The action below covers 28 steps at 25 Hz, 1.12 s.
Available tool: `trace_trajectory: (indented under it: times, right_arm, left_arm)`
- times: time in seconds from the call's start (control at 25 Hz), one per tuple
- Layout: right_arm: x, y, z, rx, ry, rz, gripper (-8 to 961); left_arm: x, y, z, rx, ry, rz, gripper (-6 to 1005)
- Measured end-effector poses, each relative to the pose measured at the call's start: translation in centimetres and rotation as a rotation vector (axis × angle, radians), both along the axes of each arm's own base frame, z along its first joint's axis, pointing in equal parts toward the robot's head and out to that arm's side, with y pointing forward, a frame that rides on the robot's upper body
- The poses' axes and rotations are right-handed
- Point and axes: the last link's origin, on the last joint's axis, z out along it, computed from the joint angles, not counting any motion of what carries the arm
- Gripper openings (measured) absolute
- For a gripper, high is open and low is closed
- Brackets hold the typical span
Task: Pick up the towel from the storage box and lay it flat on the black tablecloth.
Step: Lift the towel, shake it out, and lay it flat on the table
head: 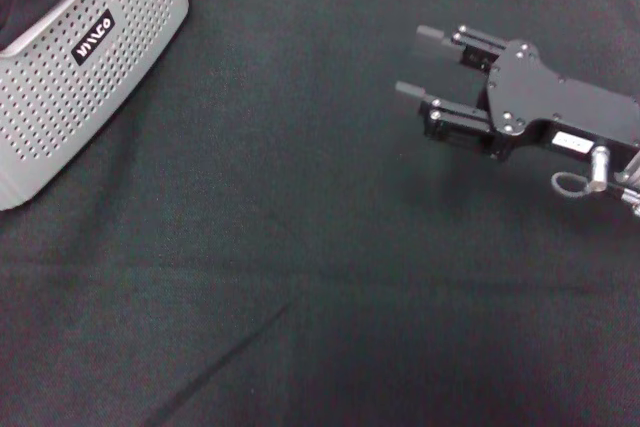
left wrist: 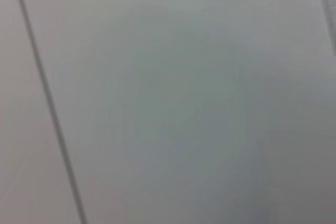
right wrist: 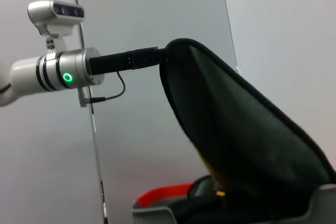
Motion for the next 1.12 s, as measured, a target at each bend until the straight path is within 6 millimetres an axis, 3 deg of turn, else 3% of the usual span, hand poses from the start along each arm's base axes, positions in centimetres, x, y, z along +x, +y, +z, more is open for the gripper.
trace_trajectory:
  times: [0.48,1.12]
  right_arm:
    - [-0.3,0.6,1.2,0.117,-0.008,0.07,707]
    - [-6.5,5.7,-1.9,0.324,-0.201,0.221,685]
  left_arm:
    - [1.0,-0.5,0.3,-0.022,-0.053,-0.078,28]
    - [0.6,0.4,-0.4,-0.056,-0.086,-0.086,29]
